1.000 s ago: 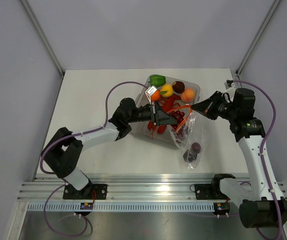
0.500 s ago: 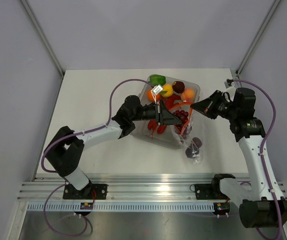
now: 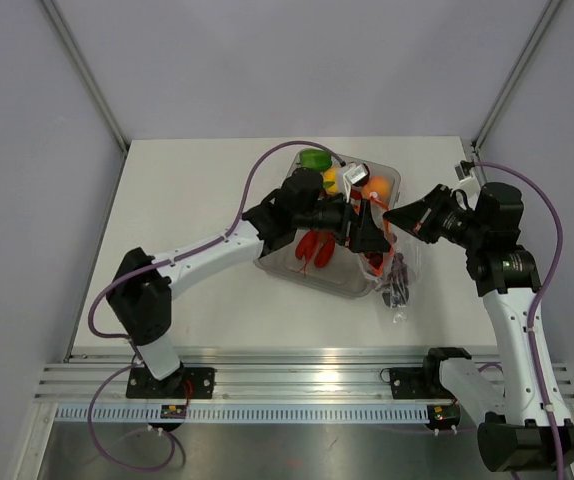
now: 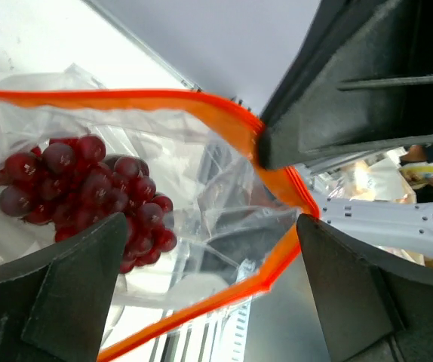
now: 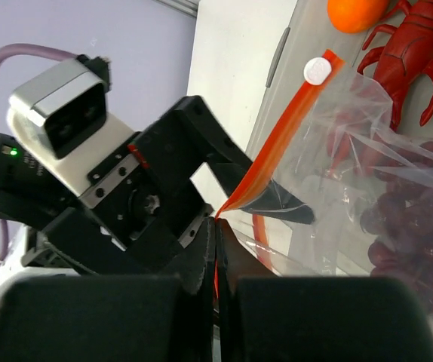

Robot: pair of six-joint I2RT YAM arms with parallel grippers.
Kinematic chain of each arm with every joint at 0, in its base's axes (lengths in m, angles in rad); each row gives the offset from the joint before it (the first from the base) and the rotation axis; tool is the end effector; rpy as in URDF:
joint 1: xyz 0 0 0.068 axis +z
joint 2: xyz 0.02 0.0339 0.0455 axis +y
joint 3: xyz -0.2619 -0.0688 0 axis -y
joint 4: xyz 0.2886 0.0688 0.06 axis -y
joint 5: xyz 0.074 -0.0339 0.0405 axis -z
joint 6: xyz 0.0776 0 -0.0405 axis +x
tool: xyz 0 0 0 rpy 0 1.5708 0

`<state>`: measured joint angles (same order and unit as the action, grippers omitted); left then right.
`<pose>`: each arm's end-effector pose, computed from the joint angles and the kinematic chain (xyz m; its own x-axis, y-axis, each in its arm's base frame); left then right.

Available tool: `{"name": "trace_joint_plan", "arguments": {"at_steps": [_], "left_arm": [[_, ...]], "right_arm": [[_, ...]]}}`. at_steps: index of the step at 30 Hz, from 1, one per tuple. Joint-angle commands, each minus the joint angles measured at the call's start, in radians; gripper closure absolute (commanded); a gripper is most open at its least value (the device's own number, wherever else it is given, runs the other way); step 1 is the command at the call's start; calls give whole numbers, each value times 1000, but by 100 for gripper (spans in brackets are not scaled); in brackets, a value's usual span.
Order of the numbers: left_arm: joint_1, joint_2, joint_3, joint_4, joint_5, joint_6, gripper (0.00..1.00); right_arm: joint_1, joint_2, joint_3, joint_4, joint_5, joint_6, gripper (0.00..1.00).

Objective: Place the food in the zip-top bag and seal the zipper
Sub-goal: Place the fake fruit in the zipper food storage bag, then adjust the zipper food storage bag at the center of the board.

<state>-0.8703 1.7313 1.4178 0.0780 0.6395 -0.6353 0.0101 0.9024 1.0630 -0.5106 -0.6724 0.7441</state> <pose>0.2788 -0.4025 0.3083 -0.7071 0.0999 -0.7000 0.7056 0.1651 -0.6891 0.2590 0.0510 0.3782 -0.6539 0.5233 -0.5464 -0.2040 0.5735 0.7934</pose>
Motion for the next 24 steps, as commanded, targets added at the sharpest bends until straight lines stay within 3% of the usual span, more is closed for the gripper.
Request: {"name": "trace_joint_plan", "arguments": {"at_steps": [1,3,4,7,8,10,11,14,15,17,20,24], "left_arm": [[-2,-127,50,-175,-60,170,7],[1,-176,21,-185,-60,207,14],[1,-221,7,-185,-64,218,31],[19,-278,-58,-201,-138,220,68],[43,-295,-86,-210,-193,188,91],[65,-293,-91,-262,-237,154,98],[73,-274,-88,-285,-251,128,91],[77,-215,-45,-383,-270,74,28],[73,-201,-39,-382,-255,60,21],[60,-173,-31,-385,-247,25,14],[41,-131,-22,-373,-232,-4,14],[19,-78,7,-369,-244,-12,23]], "right_arm": [[1,-33,9,-5,5,-25,100],[1,-34,2,-5,8,-23,100],[1,-36,-3,-8,10,-23,100],[1,-36,8,-26,22,-37,100],[1,-36,12,-34,26,-46,100],[1,-37,23,-49,40,-54,100],[1,-37,25,-49,43,-57,100],[1,-34,26,-49,51,-63,100],[1,-33,25,-49,53,-64,100],[2,-26,20,-49,54,-64,100],[2,-30,14,-49,54,-63,100],[2,-37,5,-52,60,-68,100]]}}
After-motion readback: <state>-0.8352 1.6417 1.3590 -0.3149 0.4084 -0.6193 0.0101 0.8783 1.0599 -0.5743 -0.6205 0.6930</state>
